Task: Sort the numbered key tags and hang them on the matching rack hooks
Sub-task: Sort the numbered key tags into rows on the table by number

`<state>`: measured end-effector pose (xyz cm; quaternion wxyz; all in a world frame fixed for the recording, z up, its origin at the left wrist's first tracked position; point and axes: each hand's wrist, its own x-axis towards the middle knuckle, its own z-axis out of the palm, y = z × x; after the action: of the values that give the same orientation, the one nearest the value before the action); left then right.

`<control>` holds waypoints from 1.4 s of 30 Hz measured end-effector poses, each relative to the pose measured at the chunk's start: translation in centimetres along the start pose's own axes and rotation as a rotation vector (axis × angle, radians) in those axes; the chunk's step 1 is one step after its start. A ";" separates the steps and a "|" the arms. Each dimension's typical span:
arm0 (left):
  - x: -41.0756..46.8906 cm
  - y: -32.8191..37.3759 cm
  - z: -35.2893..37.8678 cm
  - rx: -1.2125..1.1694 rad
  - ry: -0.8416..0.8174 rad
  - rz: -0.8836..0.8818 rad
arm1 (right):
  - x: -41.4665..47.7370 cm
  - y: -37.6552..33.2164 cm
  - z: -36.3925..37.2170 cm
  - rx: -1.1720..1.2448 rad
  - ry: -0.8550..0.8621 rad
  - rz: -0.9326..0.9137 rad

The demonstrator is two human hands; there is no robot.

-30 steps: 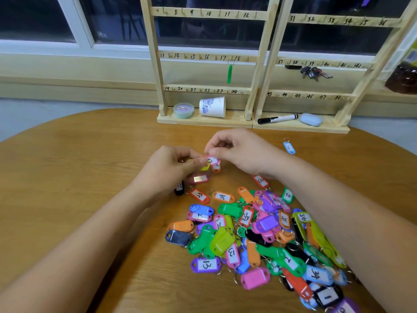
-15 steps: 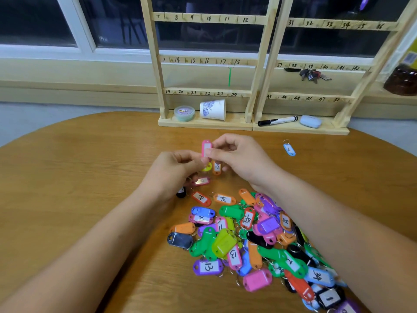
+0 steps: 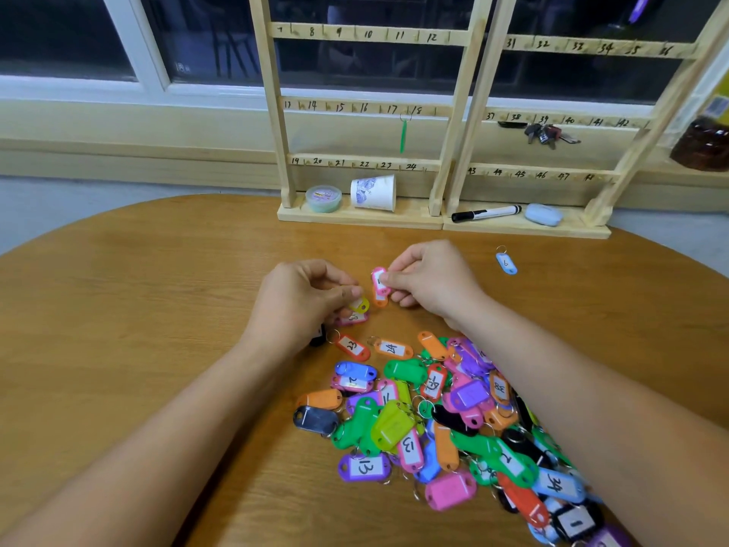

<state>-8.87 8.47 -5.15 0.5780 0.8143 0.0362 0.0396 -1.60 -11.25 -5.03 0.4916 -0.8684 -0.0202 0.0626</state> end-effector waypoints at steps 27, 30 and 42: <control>-0.9 0.9 1.4 -0.119 -0.023 0.027 | -3.6 0.1 -2.0 0.046 -0.264 -0.199; -1.1 1.0 2.1 -0.140 -0.044 0.022 | -3.9 0.1 -2.8 0.115 -0.303 -0.142; -1.5 0.1 3.0 0.157 -0.093 0.159 | 1.4 5.3 -13.9 0.067 0.242 0.063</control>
<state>-10.04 5.50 -6.07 0.5086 0.8583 -0.0525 0.0447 1.40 -25.72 -2.62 0.5171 -0.8528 0.0687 -0.0265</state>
